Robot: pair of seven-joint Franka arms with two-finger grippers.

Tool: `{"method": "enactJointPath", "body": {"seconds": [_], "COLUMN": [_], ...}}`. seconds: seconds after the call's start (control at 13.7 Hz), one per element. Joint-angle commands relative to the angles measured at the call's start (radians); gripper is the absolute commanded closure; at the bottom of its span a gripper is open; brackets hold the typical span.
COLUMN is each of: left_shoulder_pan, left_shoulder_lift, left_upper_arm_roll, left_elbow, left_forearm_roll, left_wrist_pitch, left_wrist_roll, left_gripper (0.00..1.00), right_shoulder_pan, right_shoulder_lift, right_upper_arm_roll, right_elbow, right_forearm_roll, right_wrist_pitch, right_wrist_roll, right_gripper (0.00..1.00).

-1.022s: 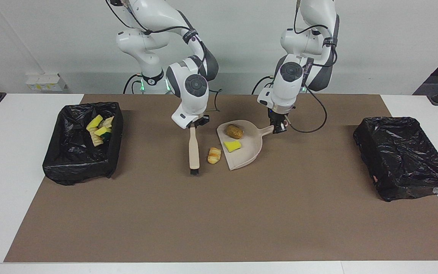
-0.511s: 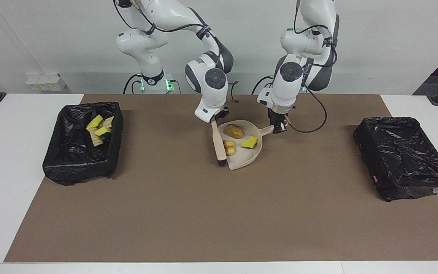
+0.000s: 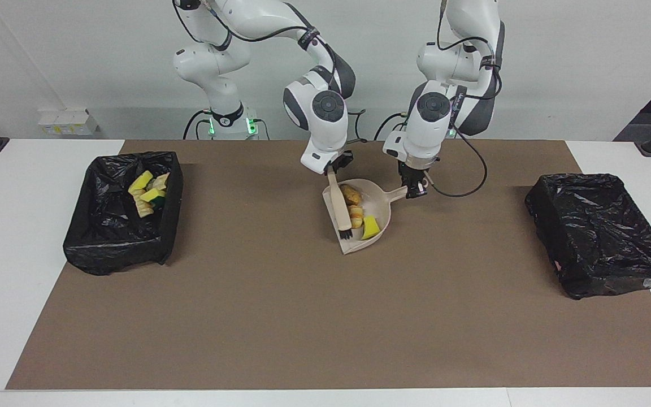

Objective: Sweep and dump trash in bin
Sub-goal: 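Carry the loaded dustpan with the left gripper to the nearby black bin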

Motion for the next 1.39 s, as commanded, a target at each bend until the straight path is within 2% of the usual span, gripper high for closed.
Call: {"method": "enactJointPath", "body": {"seconds": [0.0, 0.15, 0.37, 0.51, 0.66, 0.88, 1.1, 1.31], "left_shoulder_pan": [0.009, 0.018, 0.088, 0.141, 0.191, 0.271, 0.397, 0.513], "left_shoulder_lift": [-0.027, -0.028, -0.034, -0.039, -0.038, -0.047, -0.036, -0.030], "left_upper_arm_roll": [0.011, 0.020, 0.020, 0.021, 0.023, 0.026, 0.026, 0.026], "left_elbow": [-0.021, -0.004, 0.024, 0.077, 0.175, 0.228, 0.341, 0.393], "left_forearm_roll": [-0.011, -0.018, -0.037, -0.038, -0.040, -0.075, -0.092, -0.103], "left_wrist_pitch": [0.020, 0.020, 0.008, -0.052, -0.151, -0.187, -0.316, -0.379], "left_wrist_roll": [-0.040, -0.040, -0.040, -0.039, -0.034, -0.031, 0.112, 0.287], "left_gripper": [1.00, 1.00, 1.00, 1.00, 1.00, 1.00, 1.00, 1.00], "right_shoulder_pan": [-0.052, -0.064, -0.043, -0.040, -0.040, -0.034, 0.023, 0.031], "right_shoulder_lift": [-0.088, -0.132, -0.178, -0.182, -0.171, -0.165, -0.128, -0.125], "right_upper_arm_roll": [0.004, 0.005, 0.008, 0.009, 0.009, 0.009, 0.009, 0.009], "right_elbow": [-0.015, -0.034, -0.110, -0.111, -0.108, -0.105, -0.102, -0.097], "right_forearm_roll": [0.026, 0.025, 0.026, 0.037, 0.064, 0.074, 0.075, 0.077], "right_wrist_pitch": [-0.044, -0.119, -0.098, -0.080, -0.025, -0.006, 0.045, 0.048], "right_wrist_roll": [-0.005, -0.005, 0.004, 0.010, 0.010, 0.012, 0.074, 0.076], "right_gripper": [1.00, 1.00, 1.00, 1.00, 1.00, 1.00, 1.00, 1.00]}}
